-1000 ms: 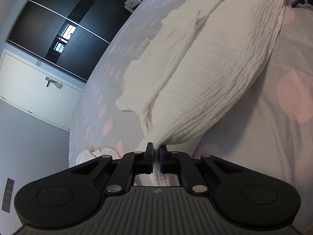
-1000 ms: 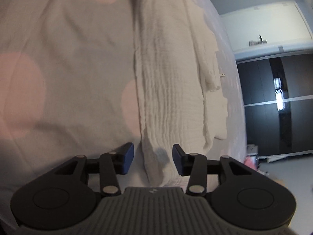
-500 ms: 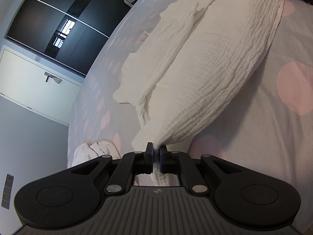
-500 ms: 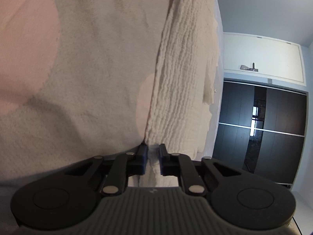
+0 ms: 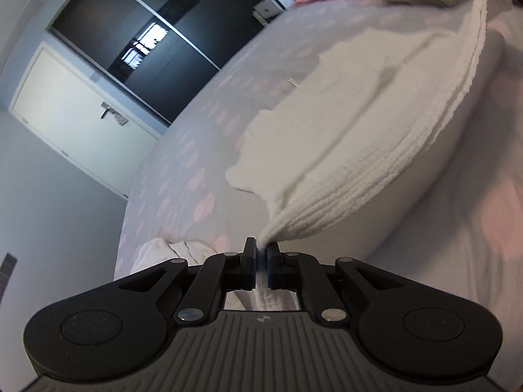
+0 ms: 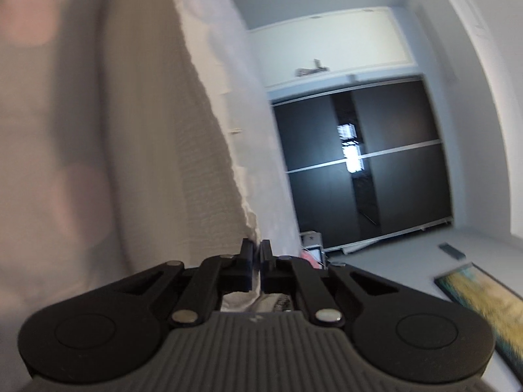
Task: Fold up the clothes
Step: 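Lift the held shirt edge with both grippers and fold it over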
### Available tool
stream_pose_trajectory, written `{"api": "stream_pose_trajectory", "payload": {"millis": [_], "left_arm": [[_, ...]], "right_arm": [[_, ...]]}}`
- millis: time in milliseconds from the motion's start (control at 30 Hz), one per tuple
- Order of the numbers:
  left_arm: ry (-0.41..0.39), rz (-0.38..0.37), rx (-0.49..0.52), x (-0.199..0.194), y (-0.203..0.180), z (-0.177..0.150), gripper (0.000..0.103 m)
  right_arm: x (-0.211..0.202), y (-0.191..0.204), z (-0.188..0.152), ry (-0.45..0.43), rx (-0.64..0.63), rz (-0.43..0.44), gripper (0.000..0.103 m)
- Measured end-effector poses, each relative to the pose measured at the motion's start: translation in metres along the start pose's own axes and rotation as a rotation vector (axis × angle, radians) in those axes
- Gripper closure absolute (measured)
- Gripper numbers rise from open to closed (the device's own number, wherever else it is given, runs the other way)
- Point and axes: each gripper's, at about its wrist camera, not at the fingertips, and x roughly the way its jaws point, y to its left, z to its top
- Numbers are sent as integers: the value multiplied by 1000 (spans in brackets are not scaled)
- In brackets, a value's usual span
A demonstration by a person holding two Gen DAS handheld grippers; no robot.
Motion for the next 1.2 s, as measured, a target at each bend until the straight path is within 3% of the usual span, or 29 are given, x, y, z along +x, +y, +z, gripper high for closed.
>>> {"api": "stream_pose_trajectory", "payload": {"millis": [133, 300, 567, 933, 1200], "left_arm": [[-27, 0, -72, 2, 27, 24, 99], [-62, 28, -49, 16, 59, 59, 99], [-24, 7, -5, 86, 102, 113, 99], [134, -29, 22, 243, 106, 157, 99], [231, -57, -35, 335, 84, 154, 99]], "right_arm": [[24, -36, 16, 24, 92, -45, 99], [67, -76, 33, 33, 127, -81, 99], [154, -118, 49, 76, 184, -35, 99], [341, -111, 79, 201, 279, 77, 99], [423, -62, 72, 297, 334, 158, 99]]}}
